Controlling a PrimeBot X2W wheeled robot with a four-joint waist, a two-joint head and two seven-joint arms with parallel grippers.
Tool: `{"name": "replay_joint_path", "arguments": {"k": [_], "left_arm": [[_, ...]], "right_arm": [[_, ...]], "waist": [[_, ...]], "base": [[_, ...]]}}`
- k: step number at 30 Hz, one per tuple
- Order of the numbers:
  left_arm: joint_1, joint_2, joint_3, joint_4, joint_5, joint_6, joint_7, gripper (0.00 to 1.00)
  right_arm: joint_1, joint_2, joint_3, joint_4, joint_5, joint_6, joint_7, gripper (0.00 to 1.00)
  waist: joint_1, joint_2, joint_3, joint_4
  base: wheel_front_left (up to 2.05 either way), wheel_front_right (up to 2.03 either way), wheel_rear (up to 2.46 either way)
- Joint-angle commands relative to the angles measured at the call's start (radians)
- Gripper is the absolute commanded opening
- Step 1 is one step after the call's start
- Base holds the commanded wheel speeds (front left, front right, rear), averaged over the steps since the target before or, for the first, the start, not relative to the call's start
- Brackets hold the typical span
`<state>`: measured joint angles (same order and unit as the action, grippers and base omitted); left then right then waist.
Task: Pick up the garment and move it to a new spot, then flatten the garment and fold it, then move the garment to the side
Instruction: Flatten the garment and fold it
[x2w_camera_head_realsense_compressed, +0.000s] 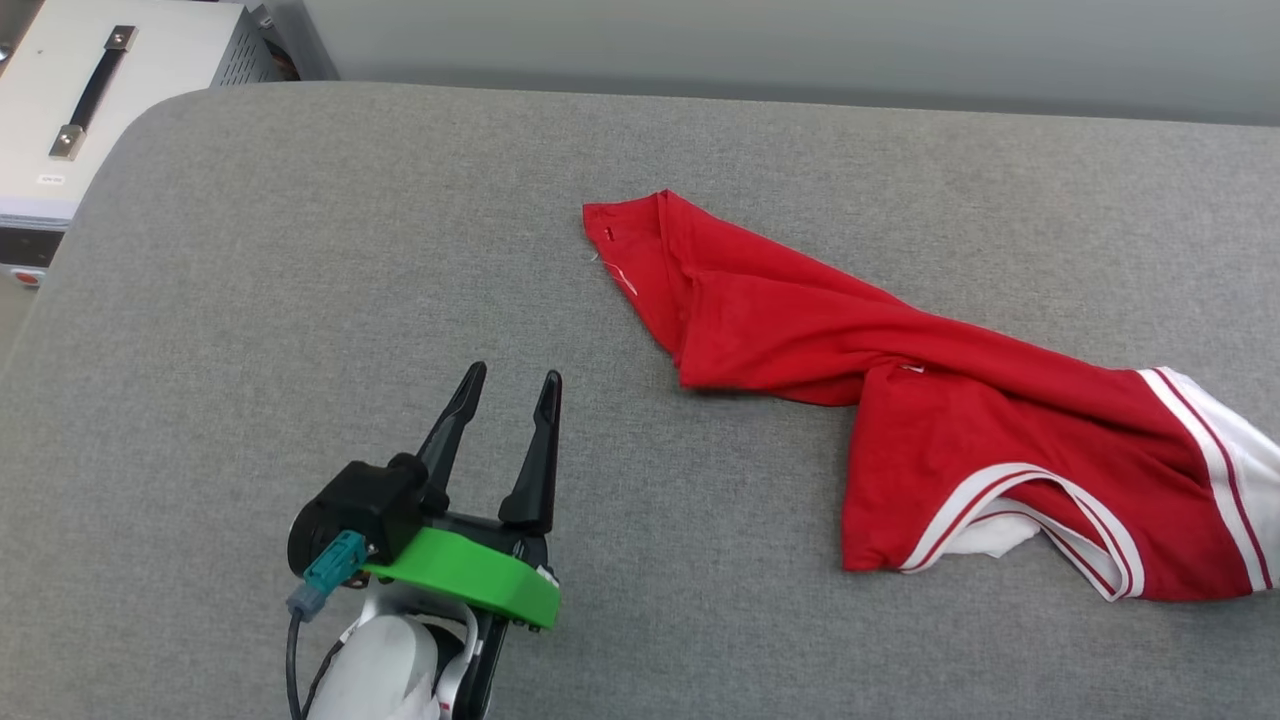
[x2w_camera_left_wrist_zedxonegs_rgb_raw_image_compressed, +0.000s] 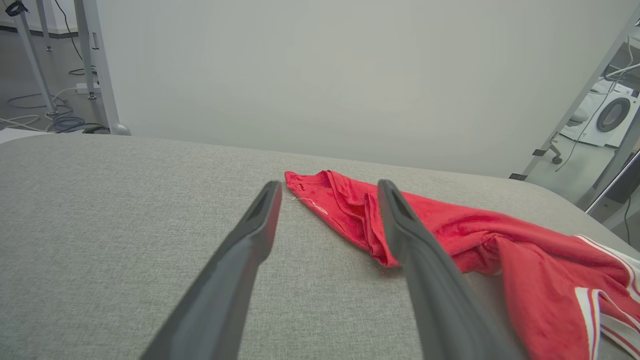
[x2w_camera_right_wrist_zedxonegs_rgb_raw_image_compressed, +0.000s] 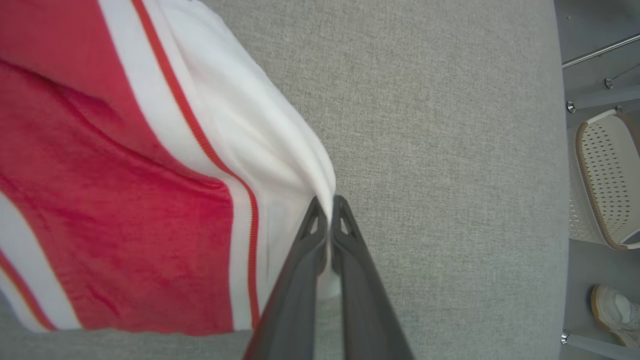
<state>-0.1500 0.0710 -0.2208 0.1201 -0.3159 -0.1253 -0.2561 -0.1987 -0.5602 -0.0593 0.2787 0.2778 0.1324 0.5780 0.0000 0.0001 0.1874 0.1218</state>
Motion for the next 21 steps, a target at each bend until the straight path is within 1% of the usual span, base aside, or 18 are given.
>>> {"name": "replay_joint_path", "arguments": {"k": [1,3,4,5,9,13,16,21], "left_arm": [[-0.021,0.006,-0.001,0.003,0.002,-0.005,-0.006,1.00],[-0.025,0.007,-0.003,0.005,0.001,-0.005,-0.006,1.00],[-0.026,0.008,-0.004,0.006,0.000,-0.005,-0.006,1.00],[-0.026,0.008,-0.005,0.007,0.000,-0.005,-0.006,1.00],[-0.021,0.010,-0.006,0.014,0.001,-0.005,-0.006,1.00],[-0.010,0.012,-0.007,0.017,0.002,-0.005,-0.006,1.00],[-0.004,0.013,-0.009,0.018,0.001,-0.005,-0.006,1.00],[0.010,0.013,-0.013,0.017,-0.003,-0.005,-0.006,1.00]], "right_arm": [[-0.020,0.004,-0.005,0.019,-0.012,-0.002,-0.020,0.00],[-0.030,0.010,-0.006,0.050,-0.029,-0.002,-0.052,0.00],[-0.036,0.017,-0.010,0.066,-0.041,-0.002,-0.075,0.34],[-0.041,0.026,-0.016,0.079,-0.047,-0.002,-0.094,1.00],[-0.059,0.062,-0.018,0.112,-0.068,-0.002,-0.170,1.00],[-0.066,0.090,-0.017,0.099,-0.060,-0.002,-0.258,1.00],[-0.063,0.117,-0.034,0.055,-0.049,-0.002,-0.340,1.00],[-0.037,0.155,-0.007,-0.072,-0.023,-0.002,-0.474,1.00]], "waist": [[0.0000,-0.0001,0.005,0.001],[0.0000,-0.0001,0.007,0.002],[0.0000,-0.0001,0.007,0.003],[0.0000,-0.0001,0.006,0.003],[0.0000,-0.0001,-0.009,-0.001],[0.0000,-0.0001,-0.033,-0.013],[0.0000,-0.0001,-0.053,-0.022],[0.0000,-0.0001,-0.087,-0.043]], "base": [[0.00,0.00,0.00],[0.00,0.00,0.00],[0.00,0.00,0.00],[0.00,0.00,0.00],[0.00,0.00,0.00],[0.00,0.00,0.00],[0.00,0.00,0.00],[0.00,0.00,0.00]]}}
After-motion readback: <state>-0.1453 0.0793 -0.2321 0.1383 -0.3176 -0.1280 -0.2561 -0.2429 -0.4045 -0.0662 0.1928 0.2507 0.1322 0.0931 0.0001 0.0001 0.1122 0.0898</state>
